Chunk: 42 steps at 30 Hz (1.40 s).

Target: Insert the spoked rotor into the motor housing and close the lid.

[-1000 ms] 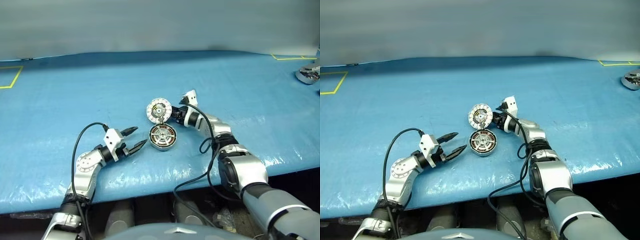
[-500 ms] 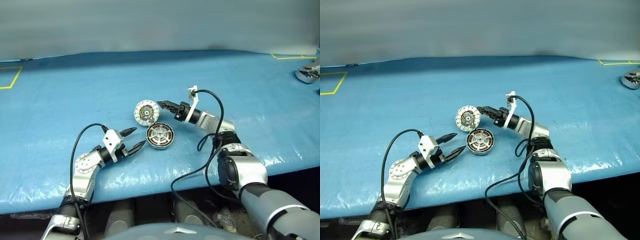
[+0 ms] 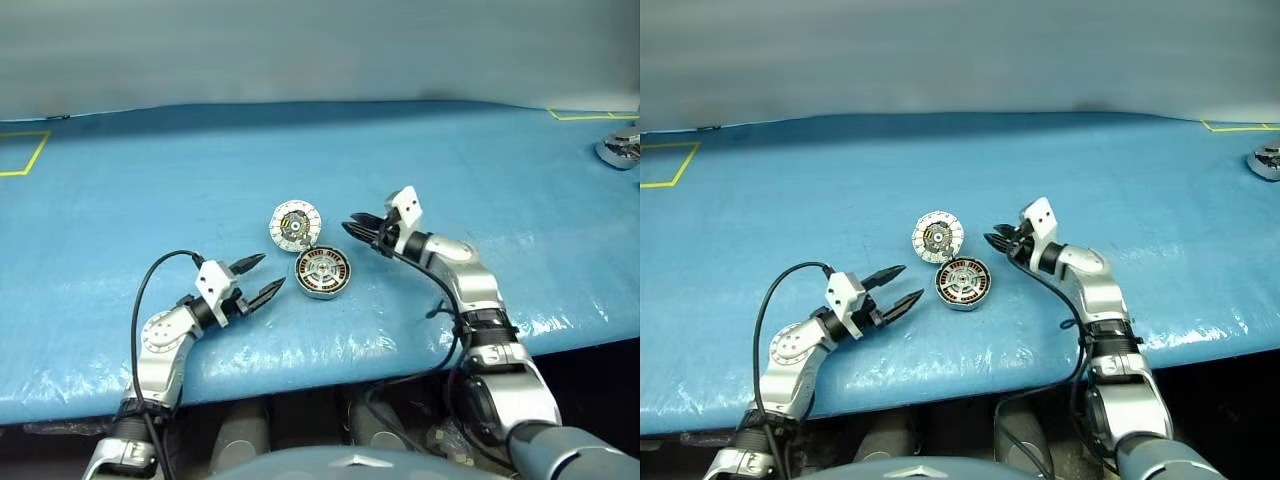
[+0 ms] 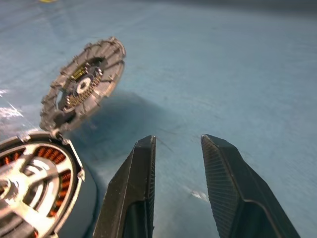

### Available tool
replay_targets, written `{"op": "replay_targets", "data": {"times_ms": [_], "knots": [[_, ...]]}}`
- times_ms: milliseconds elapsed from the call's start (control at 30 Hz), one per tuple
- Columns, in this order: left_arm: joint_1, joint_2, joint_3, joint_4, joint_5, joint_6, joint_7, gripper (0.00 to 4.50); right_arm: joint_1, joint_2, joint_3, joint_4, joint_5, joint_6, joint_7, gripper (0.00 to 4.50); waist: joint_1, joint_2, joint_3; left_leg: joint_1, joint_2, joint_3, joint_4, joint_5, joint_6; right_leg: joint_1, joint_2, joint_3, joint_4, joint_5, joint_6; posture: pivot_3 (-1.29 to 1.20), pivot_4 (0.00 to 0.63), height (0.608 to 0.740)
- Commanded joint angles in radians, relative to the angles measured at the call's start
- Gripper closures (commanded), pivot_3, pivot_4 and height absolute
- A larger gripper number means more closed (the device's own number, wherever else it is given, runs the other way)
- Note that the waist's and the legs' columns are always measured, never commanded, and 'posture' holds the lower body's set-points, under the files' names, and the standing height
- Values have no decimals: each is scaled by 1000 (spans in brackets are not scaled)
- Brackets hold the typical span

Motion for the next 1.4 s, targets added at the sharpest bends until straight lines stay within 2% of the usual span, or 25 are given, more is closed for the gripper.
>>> {"op": "replay_targets", "data": {"times_ms": [33,100,200,300,467,667,733,1000,1100,1200,1300,1400], "knots": [[-1,0,8,-38,-5,-14,6,1285,52,-39,29,-107,-25,-14,-15,3939,-3,0,0,0,0,1,0,0,0,0,0,0,0,0,0,0,150,740],[-3,-1,9,-35,-5,-15,8,1285,79,-44,38,-138,-15,-2,-13,4467,-7,0,0,1,0,1,0,0,0,0,0,1,0,0,-1,0,150,740],[-4,-1,9,-33,-3,-15,8,1285,87,-28,25,-168,-12,0,-68,4467,-8,0,0,2,0,2,0,0,0,0,0,2,1,-2,-3,0,150,740],[-4,1,9,-34,-2,-13,9,1285,87,-27,29,-268,21,-9,-57,4467,-5,0,0,1,0,2,1,0,0,0,0,3,0,-2,-3,0,150,740],[-7,3,8,-30,1,-12,9,1285,64,-136,127,-404,-17,29,54,4467,-1,0,0,1,0,2,1,0,0,0,0,3,-1,-1,-2,0,150,740],[-9,-6,3,-30,7,-14,19,1285,11,-270,257,-329,-199,-33,70,4467,2,0,0,1,0,2,1,0,0,0,0,2,0,-2,-4,0,150,740],[-1,-4,4,-34,5,-17,20,1285,-8,-329,307,-321,-253,-63,120,4467,2,0,0,1,0,3,1,0,0,0,0,2,-1,-2,-4,0,150,740],[-2,-5,2,-28,8,-22,27,1285,-95,-451,371,-391,-296,-123,293,4467,-1,0,0,1,0,3,1,0,0,0,0,2,0,-2,-4,0,150,740],[-6,-12,-2,-22,10,-25,30,1285,-106,-458,378,-408,-287,-102,342,3856,2,0,0,1,0,3,1,0,0,0,0,2,-1,-2,-4,0,150,740],[-7,-18,-4,-20,11,-26,31,1285,-131,-427,365,-368,-366,-163,221,2933,6,0,0,0,0,3,1,0,0,0,-1,3,-1,-2,-3,0,150,740],[-7,-22,-1,-18,13,-28,32,1285,-145,-352,315,-322,-319,-187,141,2933,3,0,0,1,0,3,1,0,0,0,-1,2,-1,-2,-3,0,150,740],[-7,-28,9,-12,35,-45,69,1285,-152,-205,215,-279,-253,-148,-28,2933,0,0,0,1,0,3,1,0,0,0,0,2,0,-2,-4,0,150,740]]}}
